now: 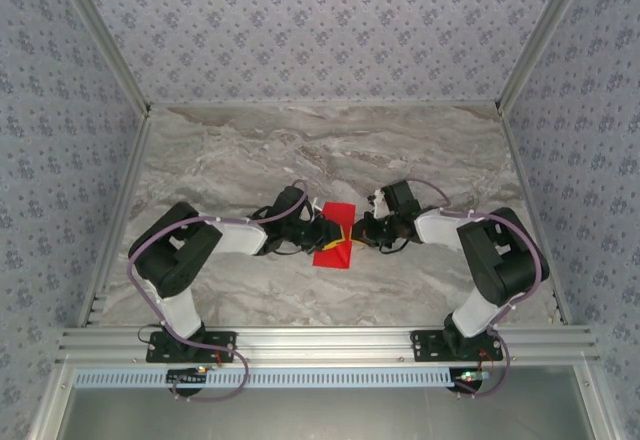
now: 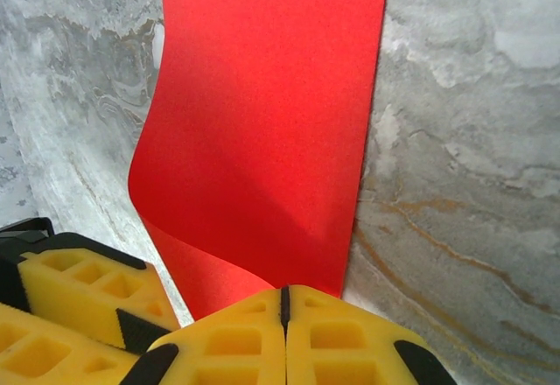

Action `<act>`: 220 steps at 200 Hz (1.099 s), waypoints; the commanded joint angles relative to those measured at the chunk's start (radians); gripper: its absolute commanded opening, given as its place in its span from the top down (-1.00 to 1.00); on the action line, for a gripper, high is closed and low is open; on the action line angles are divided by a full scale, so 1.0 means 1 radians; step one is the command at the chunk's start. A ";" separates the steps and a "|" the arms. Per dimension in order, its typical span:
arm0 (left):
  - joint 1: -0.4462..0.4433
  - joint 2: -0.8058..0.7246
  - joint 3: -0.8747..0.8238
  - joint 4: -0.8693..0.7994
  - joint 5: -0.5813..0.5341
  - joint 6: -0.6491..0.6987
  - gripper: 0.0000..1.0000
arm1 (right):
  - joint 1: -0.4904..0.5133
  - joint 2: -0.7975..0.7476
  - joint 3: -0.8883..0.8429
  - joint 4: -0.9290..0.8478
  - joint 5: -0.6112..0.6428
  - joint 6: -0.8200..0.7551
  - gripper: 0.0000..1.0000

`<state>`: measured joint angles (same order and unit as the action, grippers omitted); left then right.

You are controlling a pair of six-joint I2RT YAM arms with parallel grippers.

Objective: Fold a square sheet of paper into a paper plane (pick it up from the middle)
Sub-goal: Fold the triangle a second time at the center of the table.

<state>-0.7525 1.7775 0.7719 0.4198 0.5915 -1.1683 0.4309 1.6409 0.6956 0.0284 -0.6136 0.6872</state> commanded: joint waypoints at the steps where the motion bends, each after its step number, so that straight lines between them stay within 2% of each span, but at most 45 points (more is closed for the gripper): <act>1: 0.007 0.023 0.042 0.015 0.027 0.024 0.58 | 0.002 0.018 0.028 -0.033 0.009 -0.038 0.88; 220: 0.006 0.082 0.072 -0.011 0.033 0.038 0.63 | -0.010 0.072 0.102 -0.116 0.043 -0.146 0.87</act>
<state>-0.7525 1.8423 0.8169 0.4141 0.6098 -1.1526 0.4267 1.6958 0.7715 -0.0578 -0.5869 0.5667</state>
